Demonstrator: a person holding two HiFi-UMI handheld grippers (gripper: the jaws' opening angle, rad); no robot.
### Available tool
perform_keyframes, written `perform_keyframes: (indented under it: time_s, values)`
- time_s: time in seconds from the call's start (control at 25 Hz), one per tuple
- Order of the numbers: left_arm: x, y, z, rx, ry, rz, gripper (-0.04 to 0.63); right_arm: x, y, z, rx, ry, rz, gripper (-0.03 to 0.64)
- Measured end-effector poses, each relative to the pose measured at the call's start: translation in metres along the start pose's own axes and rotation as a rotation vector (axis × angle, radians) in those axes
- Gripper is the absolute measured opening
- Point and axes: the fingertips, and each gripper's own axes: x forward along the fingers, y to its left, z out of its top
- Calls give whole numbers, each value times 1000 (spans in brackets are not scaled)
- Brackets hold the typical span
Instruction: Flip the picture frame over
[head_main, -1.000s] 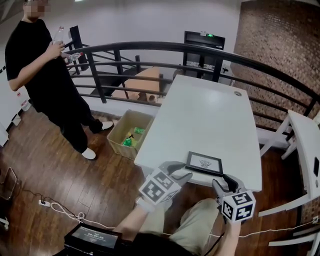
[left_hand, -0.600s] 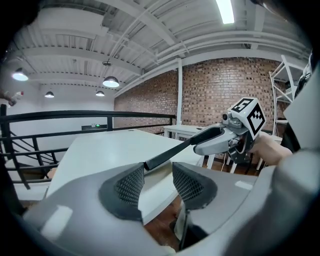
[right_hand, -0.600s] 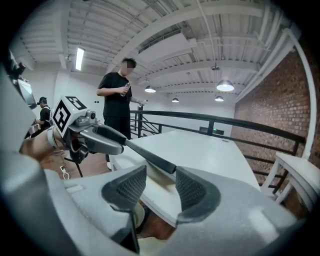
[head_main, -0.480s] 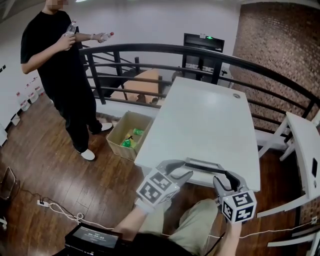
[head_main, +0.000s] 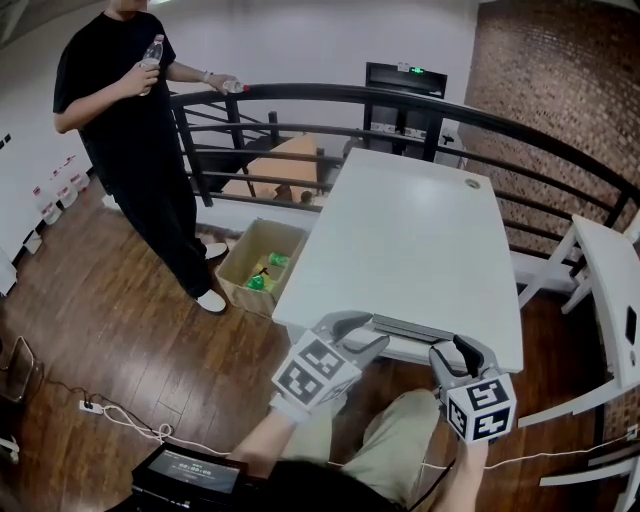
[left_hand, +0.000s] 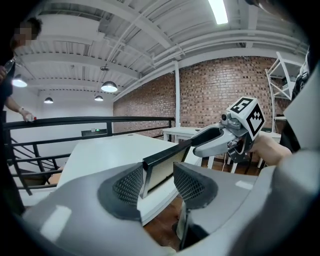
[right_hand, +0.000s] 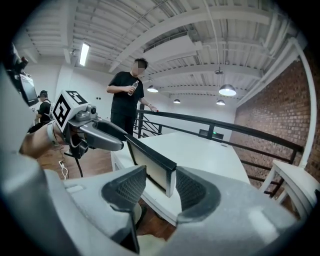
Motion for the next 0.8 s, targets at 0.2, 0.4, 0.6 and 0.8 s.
perform_keyframes:
  time_s: [0.2,0.4,0.6,0.8]
  values:
    - [1,2,2,-6,-13,2,193,3,-1,2,8,-20,-3,167]
    - [11,12,2,20,9,2,199,13,-10,6,0,-19,-6,167]
    - [21,21,4,29,10,-15,201,26,-20,8,4,-34,-19,167]
    - [32,33,5,36,22,-16,202,42,-31,11,10,-37,-28,167]
